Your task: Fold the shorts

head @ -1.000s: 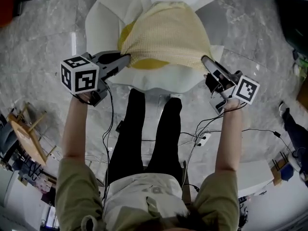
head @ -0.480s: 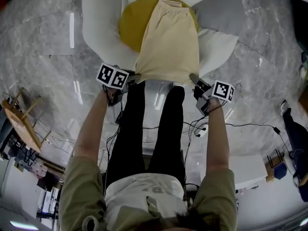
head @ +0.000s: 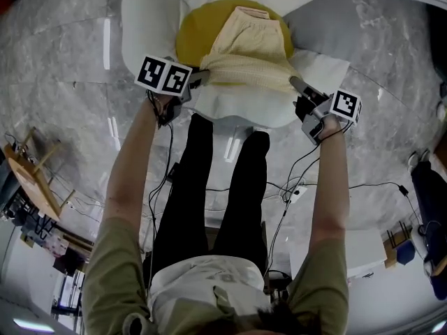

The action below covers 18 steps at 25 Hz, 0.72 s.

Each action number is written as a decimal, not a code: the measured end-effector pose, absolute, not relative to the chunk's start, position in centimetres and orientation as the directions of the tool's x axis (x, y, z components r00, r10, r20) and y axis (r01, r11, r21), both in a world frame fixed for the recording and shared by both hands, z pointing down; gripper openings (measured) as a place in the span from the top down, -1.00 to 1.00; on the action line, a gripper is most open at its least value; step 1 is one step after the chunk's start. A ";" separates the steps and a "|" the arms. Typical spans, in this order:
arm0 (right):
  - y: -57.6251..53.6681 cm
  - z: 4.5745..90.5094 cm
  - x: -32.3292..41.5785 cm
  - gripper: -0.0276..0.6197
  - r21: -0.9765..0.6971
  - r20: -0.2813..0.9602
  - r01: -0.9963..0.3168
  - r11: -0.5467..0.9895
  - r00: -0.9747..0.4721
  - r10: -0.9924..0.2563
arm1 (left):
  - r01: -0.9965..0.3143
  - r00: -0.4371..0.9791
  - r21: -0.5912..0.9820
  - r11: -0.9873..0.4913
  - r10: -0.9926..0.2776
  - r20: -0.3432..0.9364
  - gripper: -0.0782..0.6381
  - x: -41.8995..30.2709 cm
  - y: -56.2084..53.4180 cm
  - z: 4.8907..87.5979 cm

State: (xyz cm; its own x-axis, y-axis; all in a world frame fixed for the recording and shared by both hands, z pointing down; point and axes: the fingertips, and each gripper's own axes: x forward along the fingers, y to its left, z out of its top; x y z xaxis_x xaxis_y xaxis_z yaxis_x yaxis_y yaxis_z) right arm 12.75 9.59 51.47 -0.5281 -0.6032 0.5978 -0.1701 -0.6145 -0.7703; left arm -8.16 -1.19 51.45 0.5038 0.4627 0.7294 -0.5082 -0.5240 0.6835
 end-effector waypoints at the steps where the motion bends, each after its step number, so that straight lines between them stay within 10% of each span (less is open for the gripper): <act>1: 8.3 51.9 13.7 0.80 -0.774 0.592 -0.155 -0.613 -0.518 -0.617 | -0.523 0.522 0.681 -0.513 0.439 0.732 0.67 -7.1 -2.8 51.8; 10: -0.5 56.7 19.4 0.74 -0.811 0.542 -0.014 -0.585 -0.395 -0.742 | -0.593 0.711 0.766 -0.249 0.283 0.643 0.49 -1.5 -12.1 55.9; 12: -1.7 56.6 20.7 0.13 -0.838 0.513 0.011 -0.545 -0.322 -0.796 | -0.552 0.787 0.811 -0.193 0.201 0.584 -0.10 -0.5 -13.7 55.1; 14: -2.8 55.7 21.7 0.01 -0.873 0.466 0.018 -0.487 -0.260 -0.846 | -0.543 0.815 0.816 -0.198 0.113 0.569 -0.11 -0.5 -15.2 54.3; 18: -2.5 55.1 20.3 0.00 -0.849 0.524 -0.267 -0.456 -0.314 -0.792 | -0.601 0.735 0.697 -0.391 0.070 0.674 -0.11 -2.6 -14.7 54.7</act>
